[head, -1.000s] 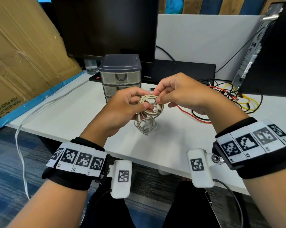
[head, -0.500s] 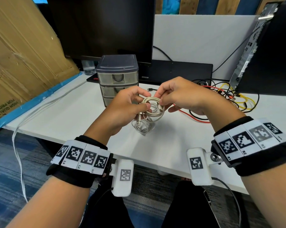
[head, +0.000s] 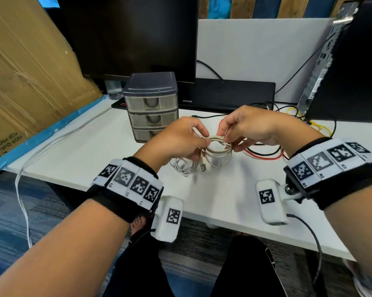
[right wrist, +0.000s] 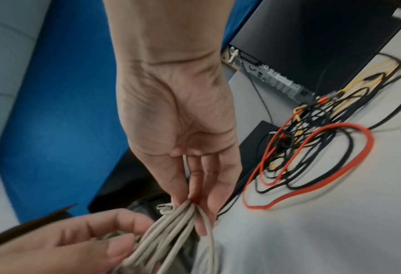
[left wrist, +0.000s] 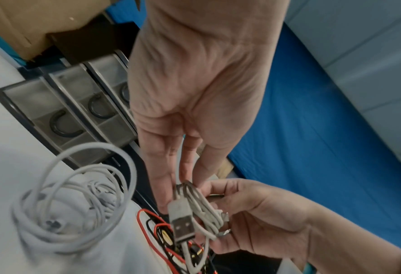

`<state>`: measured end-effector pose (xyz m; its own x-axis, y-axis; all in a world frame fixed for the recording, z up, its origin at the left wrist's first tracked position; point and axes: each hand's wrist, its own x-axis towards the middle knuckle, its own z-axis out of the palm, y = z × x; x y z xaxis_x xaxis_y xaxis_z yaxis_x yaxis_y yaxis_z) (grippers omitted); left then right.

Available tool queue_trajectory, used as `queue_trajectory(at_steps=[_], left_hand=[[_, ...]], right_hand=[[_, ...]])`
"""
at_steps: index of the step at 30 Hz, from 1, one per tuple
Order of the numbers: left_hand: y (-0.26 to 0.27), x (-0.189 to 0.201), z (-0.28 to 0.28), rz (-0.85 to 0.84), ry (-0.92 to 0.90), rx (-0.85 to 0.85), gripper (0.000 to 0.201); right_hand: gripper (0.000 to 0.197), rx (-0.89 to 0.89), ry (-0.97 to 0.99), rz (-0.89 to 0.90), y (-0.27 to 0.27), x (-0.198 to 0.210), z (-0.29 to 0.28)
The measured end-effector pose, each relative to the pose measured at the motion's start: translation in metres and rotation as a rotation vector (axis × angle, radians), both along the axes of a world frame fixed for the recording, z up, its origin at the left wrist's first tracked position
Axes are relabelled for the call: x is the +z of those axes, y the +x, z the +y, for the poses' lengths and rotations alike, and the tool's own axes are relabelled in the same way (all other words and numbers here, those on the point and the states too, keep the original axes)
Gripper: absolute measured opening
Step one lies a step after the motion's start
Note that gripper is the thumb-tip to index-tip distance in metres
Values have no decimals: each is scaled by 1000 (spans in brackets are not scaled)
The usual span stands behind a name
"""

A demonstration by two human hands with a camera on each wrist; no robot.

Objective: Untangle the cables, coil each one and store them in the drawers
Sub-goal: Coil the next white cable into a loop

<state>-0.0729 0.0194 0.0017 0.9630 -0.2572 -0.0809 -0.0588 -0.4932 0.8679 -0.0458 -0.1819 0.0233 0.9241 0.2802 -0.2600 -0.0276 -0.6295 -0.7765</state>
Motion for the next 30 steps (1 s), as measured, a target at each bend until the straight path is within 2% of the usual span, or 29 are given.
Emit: queue_trajectory(at_steps=[5,9,13,19,30], left_hand=[[3,-12,-24,-34,212,-32,14],[3,-24,-34,-151,515,-96,10],[7,-28,-36,-279,749,-70,24],[24,-28,-31,-260,767,-77,32],[32,-25,-26,-229,689,-113,14]], right_hand=[[16,51,-123,120,11,-17,-10],[17,75,-220,162,15,-26,-8],[19,103,-275,157,20,-31,1],[20,85,-274,119,27,-40,12],[20,45,-197,113,31,-44,11]])
